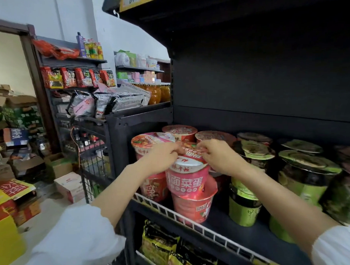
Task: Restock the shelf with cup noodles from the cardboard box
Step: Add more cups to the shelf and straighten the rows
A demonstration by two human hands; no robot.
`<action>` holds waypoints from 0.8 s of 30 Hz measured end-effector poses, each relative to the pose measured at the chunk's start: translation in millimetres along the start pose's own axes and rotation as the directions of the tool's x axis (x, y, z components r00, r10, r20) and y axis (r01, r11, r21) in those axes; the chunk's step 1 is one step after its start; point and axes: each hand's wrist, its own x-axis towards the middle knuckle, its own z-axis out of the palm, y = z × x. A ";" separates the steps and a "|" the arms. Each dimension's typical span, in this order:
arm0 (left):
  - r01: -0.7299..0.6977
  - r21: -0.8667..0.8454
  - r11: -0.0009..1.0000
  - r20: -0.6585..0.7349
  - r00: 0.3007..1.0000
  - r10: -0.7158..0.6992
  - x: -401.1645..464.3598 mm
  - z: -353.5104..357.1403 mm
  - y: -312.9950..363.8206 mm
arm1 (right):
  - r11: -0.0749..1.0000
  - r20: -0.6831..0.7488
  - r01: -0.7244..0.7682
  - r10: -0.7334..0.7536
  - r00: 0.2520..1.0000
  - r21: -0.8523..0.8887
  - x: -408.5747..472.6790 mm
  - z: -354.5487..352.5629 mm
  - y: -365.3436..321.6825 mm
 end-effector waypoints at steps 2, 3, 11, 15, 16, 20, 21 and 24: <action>-0.052 0.002 0.999 0.054 0.997 0.052 -13.8 4.5 -4.4 | 0.996 -0.004 -0.076 0.076 0.997 0.051 -16.5 22.1 2.0; -0.090 0.053 0.995 0.078 0.993 0.085 -17.9 6.4 -6.6 | 0.990 -0.014 -0.125 0.126 0.992 0.068 -23.4 32.3 3.2; -0.151 0.064 0.986 0.090 0.985 0.145 -19.3 14.2 -20.9 | 0.866 0.182 -0.438 0.403 0.897 0.241 -59.6 68.4 10.2; -0.177 0.047 0.983 0.028 0.984 0.176 -19.5 15.7 -21.2 | 0.839 0.167 -0.502 0.475 0.864 0.211 -64.0 93.6 20.3; -0.185 0.063 0.981 0.028 0.983 0.183 -19.4 16.1 -20.8 | 0.848 0.112 -0.499 0.486 0.866 0.179 -62.7 97.3 18.9; -0.191 0.098 0.977 0.026 0.982 0.189 -19.5 15.8 -20.9 | 0.860 -0.022 -0.484 0.494 0.869 0.165 -56.3 115.4 8.4; -0.183 0.093 0.979 0.015 0.983 0.183 -20.0 15.8 -21.4 | 0.862 -0.035 -0.475 0.488 0.872 0.176 -55.1 118.9 7.7; -0.170 0.085 0.982 -0.008 0.985 0.171 -22.1 17.0 -21.1 | 0.885 -0.035 -0.439 0.449 0.893 0.155 -52.8 119.5 12.9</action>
